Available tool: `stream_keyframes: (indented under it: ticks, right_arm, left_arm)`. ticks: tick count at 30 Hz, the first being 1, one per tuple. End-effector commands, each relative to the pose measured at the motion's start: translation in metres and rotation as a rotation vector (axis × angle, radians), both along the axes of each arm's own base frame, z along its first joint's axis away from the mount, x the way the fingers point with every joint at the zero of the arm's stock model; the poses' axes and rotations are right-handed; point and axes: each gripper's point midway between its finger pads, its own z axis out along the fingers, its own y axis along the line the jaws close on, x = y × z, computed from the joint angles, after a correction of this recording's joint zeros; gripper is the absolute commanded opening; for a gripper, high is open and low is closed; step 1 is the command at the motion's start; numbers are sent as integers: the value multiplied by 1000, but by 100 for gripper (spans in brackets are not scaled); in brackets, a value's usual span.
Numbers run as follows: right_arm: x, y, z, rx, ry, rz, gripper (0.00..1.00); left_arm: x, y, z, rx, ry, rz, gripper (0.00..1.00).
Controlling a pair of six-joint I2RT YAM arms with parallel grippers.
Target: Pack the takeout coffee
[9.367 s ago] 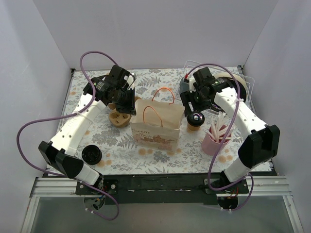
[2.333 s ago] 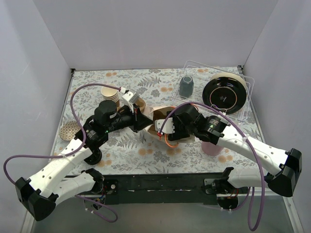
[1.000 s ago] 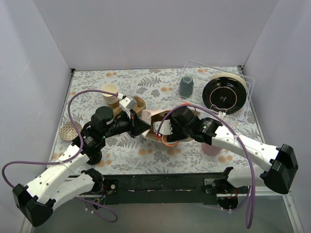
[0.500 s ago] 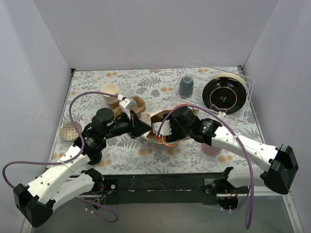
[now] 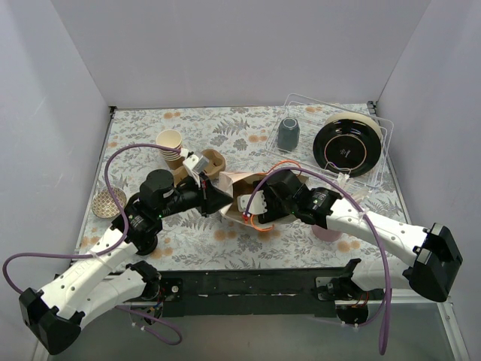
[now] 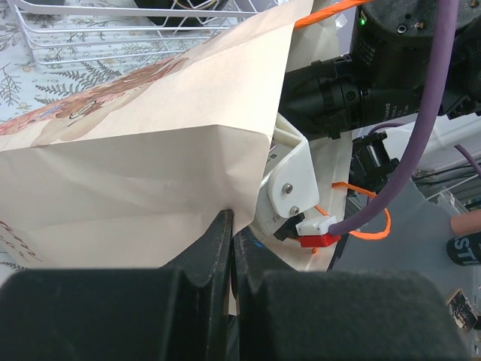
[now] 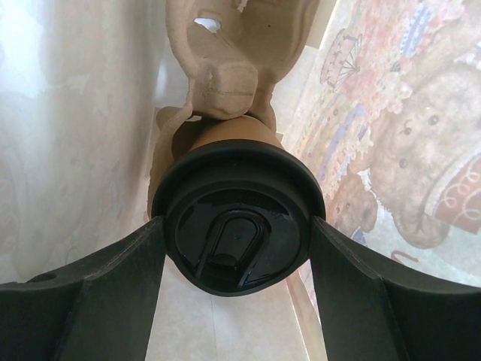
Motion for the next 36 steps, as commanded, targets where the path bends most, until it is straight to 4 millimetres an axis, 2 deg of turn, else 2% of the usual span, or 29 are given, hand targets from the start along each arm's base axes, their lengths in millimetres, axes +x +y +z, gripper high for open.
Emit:
stream_keyframes:
  ticks: [1,8,12,16,26,28,33,36]
  right_arm:
    - [5,7,9,32,-41,18,41]
    - [1,17,10,60,-19,55,41]
    - [-3,16,12,42,13,61,41]
    - [4,21,31,65,-17,50,41]
    - [4,26,45,99,-3,72,40]
    - [0,26,43,106,33,88,40]
    - [-24,26,22,84,175,144,40]
    - [-31,27,10,59,230,154,40]
  left_arm:
    - [-8,-1,8,-19,-35,-35,0]
    - [-10,-2,9,-41,-11,-37,0]
    - [-10,-1,9,-39,-10,-36,0]
    - [-9,-2,9,-34,-8,-41,0]
    - [-10,-2,9,-31,-2,-42,0]
    - [-10,-2,8,-27,1,-42,0]
    - [-10,-2,6,-13,-2,-48,0]
    - [-10,-2,4,-11,2,-49,0]
